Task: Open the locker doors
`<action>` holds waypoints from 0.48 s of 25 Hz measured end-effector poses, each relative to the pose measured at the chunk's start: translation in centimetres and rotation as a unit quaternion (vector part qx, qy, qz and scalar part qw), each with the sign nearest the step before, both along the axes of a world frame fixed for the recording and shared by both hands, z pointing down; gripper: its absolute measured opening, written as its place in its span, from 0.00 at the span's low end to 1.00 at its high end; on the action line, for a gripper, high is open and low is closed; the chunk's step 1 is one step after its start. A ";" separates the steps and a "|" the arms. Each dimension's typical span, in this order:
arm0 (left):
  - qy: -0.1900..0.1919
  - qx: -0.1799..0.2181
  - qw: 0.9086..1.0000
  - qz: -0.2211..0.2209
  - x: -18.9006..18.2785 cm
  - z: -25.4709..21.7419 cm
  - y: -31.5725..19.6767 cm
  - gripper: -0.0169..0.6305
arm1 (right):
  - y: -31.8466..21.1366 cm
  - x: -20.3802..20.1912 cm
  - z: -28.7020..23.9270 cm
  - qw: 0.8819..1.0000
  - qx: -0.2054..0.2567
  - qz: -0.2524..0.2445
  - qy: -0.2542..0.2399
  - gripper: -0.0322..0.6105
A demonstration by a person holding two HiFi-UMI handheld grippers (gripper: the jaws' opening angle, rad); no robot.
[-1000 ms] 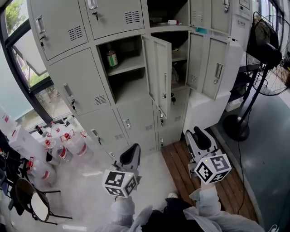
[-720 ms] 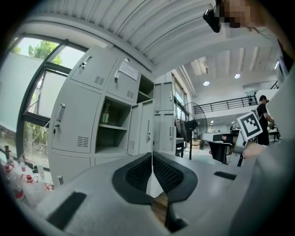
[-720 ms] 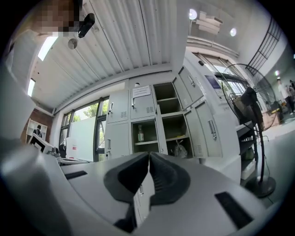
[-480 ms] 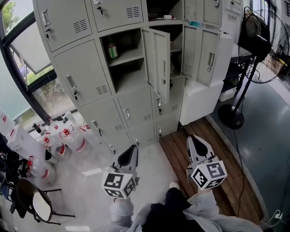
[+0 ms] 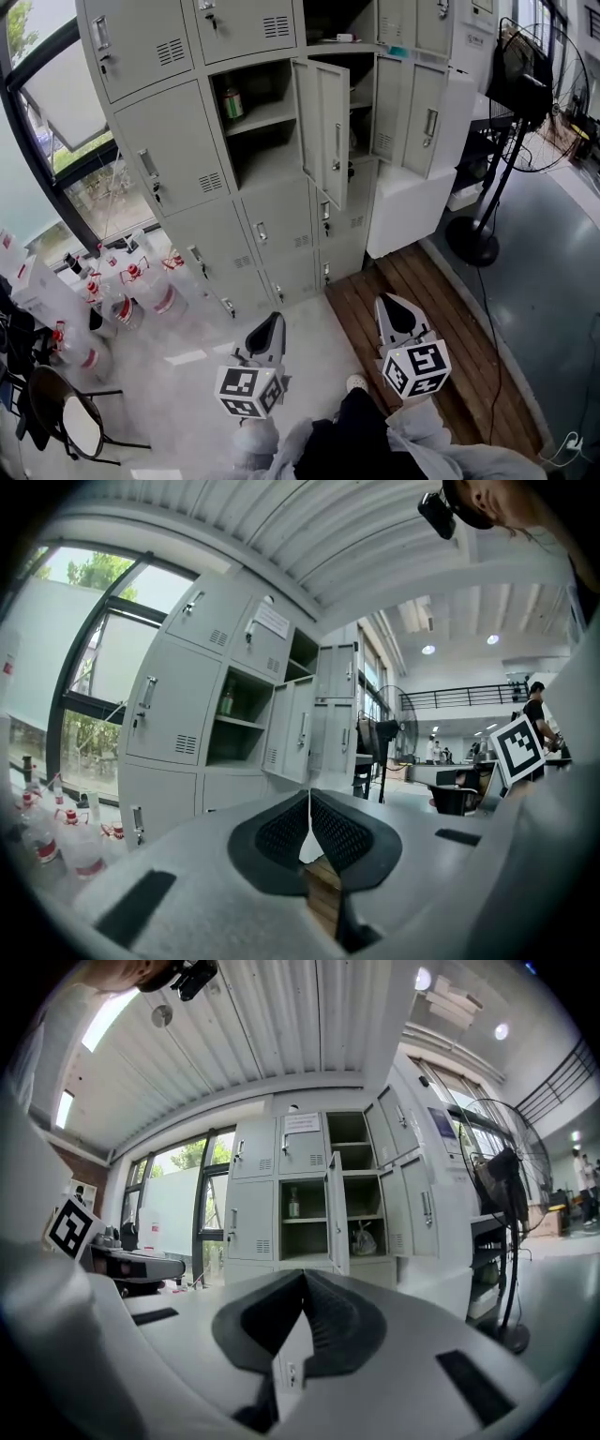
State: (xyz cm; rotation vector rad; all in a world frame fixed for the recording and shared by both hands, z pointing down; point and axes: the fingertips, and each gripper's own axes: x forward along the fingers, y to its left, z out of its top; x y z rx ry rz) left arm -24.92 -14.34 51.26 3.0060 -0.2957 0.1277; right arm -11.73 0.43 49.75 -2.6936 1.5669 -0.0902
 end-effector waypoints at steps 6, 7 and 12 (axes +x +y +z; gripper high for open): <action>-0.006 0.000 1.000 -0.002 -0.4 0.2 -0.1 0.04 | -0.4 -0.4 0.3 1.000 0.003 -0.010 -0.013 0.05; -0.005 0.000 1.000 -0.002 -0.4 0.2 -0.1 0.04 | -0.4 -0.4 0.2 1.000 0.003 -0.009 -0.013 0.05; -0.001 0.001 1.000 -0.003 -0.5 0.0 -0.1 0.04 | 0.1 -0.4 0.0 1.000 0.011 -0.003 -0.015 0.05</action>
